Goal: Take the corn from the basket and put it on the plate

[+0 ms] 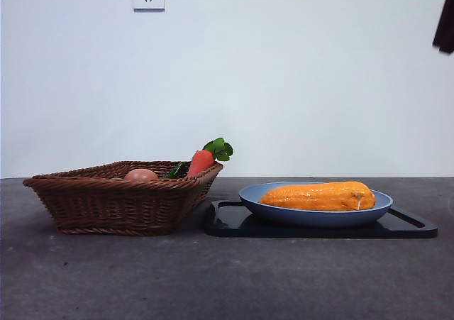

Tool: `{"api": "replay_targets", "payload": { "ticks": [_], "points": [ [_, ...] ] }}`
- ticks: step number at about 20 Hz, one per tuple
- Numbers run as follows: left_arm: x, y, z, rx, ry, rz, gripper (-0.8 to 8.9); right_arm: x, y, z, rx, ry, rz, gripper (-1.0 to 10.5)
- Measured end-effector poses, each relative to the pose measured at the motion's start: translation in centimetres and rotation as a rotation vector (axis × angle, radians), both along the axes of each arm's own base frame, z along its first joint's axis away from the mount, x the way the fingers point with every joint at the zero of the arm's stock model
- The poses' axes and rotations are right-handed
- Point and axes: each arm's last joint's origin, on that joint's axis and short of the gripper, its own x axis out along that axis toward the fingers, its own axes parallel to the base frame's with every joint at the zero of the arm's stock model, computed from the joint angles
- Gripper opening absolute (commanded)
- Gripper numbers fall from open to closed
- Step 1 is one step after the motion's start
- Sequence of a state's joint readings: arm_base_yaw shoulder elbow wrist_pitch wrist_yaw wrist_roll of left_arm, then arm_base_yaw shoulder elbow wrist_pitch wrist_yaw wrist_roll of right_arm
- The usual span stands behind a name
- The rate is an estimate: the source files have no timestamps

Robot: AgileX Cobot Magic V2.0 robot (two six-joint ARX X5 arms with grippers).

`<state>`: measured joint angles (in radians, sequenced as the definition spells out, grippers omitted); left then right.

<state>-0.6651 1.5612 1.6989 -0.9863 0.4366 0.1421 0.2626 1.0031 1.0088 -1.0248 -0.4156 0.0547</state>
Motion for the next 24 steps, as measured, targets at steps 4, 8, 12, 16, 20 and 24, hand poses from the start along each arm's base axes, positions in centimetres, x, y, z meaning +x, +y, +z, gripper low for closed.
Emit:
{"api": "replay_targets", "payload": {
  "ticks": [4,8,12,16,20,24],
  "points": [
    [-0.1,0.0,0.0,0.006,0.008,0.0,0.04,0.1,0.3,-1.5,-0.004,0.019,0.015,0.0],
    [0.0,0.0,-0.1,0.006,0.008,0.0,0.04,0.3,0.3,-1.4,0.002,-0.004,0.013,0.0],
    [0.2,-0.1,0.2,-0.019,-0.024,0.0,0.04,0.4,0.3,-1.3,0.005,-0.017,0.012,0.0],
    [0.6,-0.4,0.7,-0.065,-0.083,0.0,0.04,0.7,0.4,-1.1,0.016,-0.054,0.012,0.0],
    [0.9,-0.7,1.3,-0.116,-0.147,0.0,0.04,0.9,0.5,-0.9,0.025,-0.086,0.012,0.0],
    [1.6,1.1,2.2,-0.107,-0.227,0.067,0.04,1.2,0.6,-0.7,0.037,-0.13,0.012,0.0]
  ]
}}
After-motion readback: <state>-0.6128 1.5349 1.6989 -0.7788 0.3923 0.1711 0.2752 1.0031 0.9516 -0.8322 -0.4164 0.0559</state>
